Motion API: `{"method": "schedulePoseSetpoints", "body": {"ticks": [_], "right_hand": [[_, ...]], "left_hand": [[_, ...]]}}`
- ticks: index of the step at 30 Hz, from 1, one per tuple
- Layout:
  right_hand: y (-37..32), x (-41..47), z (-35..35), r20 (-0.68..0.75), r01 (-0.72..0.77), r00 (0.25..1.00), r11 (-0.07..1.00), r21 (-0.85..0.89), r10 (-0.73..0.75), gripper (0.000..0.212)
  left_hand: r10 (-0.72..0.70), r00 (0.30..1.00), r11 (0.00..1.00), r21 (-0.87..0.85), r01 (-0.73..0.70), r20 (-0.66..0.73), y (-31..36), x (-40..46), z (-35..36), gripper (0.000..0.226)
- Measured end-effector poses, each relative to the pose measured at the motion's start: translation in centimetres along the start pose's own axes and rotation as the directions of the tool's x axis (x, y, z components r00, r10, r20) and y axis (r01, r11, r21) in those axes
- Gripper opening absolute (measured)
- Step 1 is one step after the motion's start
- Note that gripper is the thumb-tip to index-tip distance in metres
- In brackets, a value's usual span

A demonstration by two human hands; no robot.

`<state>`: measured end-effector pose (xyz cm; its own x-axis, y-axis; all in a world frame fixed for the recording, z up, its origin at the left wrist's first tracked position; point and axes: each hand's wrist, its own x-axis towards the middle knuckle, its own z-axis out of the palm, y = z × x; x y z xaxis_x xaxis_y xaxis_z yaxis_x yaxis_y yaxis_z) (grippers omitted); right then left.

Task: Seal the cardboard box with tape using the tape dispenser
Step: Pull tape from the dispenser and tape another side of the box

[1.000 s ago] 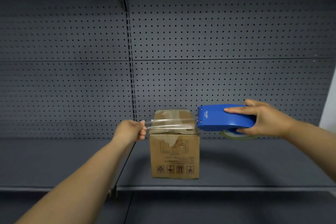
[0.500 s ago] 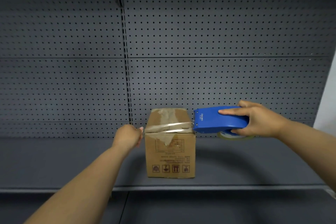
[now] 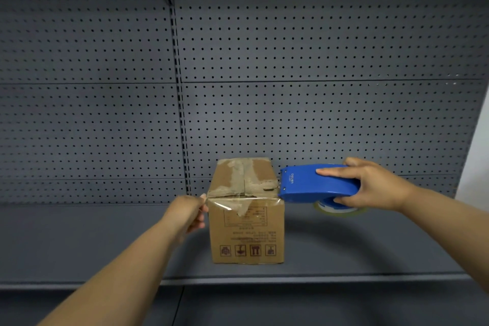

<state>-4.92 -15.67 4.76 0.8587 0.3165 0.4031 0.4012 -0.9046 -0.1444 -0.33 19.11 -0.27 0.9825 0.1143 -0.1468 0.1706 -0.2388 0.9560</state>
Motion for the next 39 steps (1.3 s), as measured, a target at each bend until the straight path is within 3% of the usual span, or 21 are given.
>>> {"method": "schedulePoseSetpoints", "body": {"ticks": [3,6,8,9,10,12,14,16,20,23,39], "right_hand": [[0.1,0.2,0.4,-0.018,0.006,1.0,1.0,-0.001,-0.006,0.063],[0.6,0.2,0.3,-0.032,0.013,0.999,1.0,-0.005,-0.013,0.061],[0.8,0.1,0.1,-0.028,0.022,0.999,1.0,-0.002,-0.022,0.061],[0.8,0.1,0.1,-0.026,0.027,0.999,1.0,0.0,-0.027,0.061],[0.8,0.1,0.0,-0.026,0.031,0.999,1.0,0.001,-0.031,0.061],[0.6,0.2,0.0,-0.027,0.039,0.999,0.999,-0.001,-0.039,0.06],[0.7,0.3,0.0,-0.025,0.045,0.999,0.999,-0.003,-0.045,0.061],[0.9,0.3,0.0,-0.025,0.047,0.999,0.999,-0.001,-0.047,0.061],[1.4,0.3,0.0,-0.021,0.056,0.998,0.998,0.0,-0.056,0.063],[1.7,0.2,0.2,0.013,0.038,0.999,0.999,0.023,-0.039,0.065],[2.2,0.5,0.0,0.118,0.019,0.993,0.994,0.104,-0.031,0.077]], "left_hand": [[-0.138,0.987,0.989,-0.045,0.142,0.081,0.1,0.1,-0.5,0.039],[-0.219,0.975,0.972,0.092,0.214,0.047,-0.4,0.5,-1.5,0.04],[-0.109,0.991,0.948,0.292,0.129,-0.083,-0.1,0.9,-1.8,0.039],[0.046,0.986,0.894,0.447,0.03,-0.158,0.3,1.1,-1.8,0.039],[0.26,0.947,0.801,0.591,-0.101,-0.19,0.7,1.2,-1.4,0.04],[0.665,0.745,0.533,0.734,-0.421,-0.055,1.9,0.6,-0.1,0.047],[0.767,0.598,0.247,0.754,-0.608,0.232,3.1,-0.4,1.6,0.059],[0.714,0.559,0.094,0.733,-0.673,0.422,3.4,-0.3,3.1,0.07],[0.637,0.595,0.045,0.747,-0.664,0.491,2.4,0.8,5.0,0.081],[0.687,0.564,-0.01,0.782,-0.624,0.459,1.3,1.5,5.3,0.09],[0.708,0.591,0.061,0.8,-0.597,0.388,0.1,2.3,4.9,0.092]]}}
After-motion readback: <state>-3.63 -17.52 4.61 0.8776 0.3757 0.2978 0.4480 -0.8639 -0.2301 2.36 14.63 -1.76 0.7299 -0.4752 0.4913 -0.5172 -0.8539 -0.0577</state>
